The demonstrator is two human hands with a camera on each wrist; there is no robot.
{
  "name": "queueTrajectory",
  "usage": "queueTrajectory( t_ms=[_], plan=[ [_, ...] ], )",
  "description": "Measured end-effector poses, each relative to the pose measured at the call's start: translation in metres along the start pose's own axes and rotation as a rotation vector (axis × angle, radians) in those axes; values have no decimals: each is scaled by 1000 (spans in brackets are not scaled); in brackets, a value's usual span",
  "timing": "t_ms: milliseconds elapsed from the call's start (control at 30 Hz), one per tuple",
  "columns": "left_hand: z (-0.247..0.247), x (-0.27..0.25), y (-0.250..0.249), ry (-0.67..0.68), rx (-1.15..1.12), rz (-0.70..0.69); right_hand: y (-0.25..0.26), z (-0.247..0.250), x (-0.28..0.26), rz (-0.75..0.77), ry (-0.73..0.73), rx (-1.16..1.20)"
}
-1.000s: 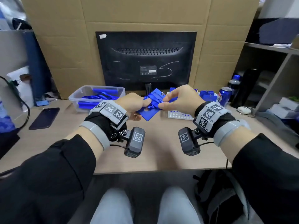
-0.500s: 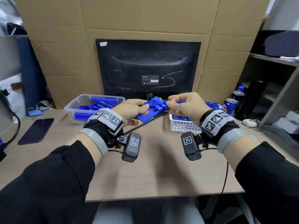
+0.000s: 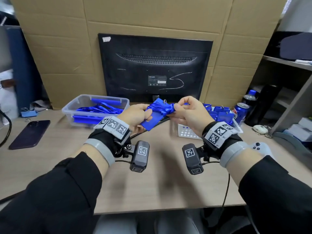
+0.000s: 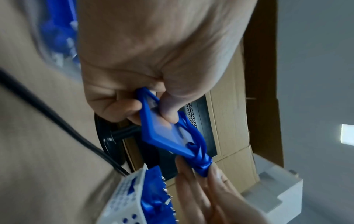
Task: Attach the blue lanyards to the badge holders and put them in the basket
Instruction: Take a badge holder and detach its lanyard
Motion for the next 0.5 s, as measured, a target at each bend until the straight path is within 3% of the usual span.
queueTrajectory(
  t_ms=[100,300,500],
  plan=[
    [11,5,8,-31,123,-17,3,-2,4,-70,-23,-200],
    [17,10,10,-12,246,-23,1,-10,14,-48,-79,-575],
    [13,7,24,-17,28,60,-3,-3,25,-84,-152,-529]
  ],
)
Point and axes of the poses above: each hand's wrist, its own x-axis towards the middle knuckle, its own z-axis out of the back of the hand, y = z × x, the point moved 6 cm from there along x, towards the middle knuckle, and after that the axes turned 11 degrees about -z, right-handed, at the moved point
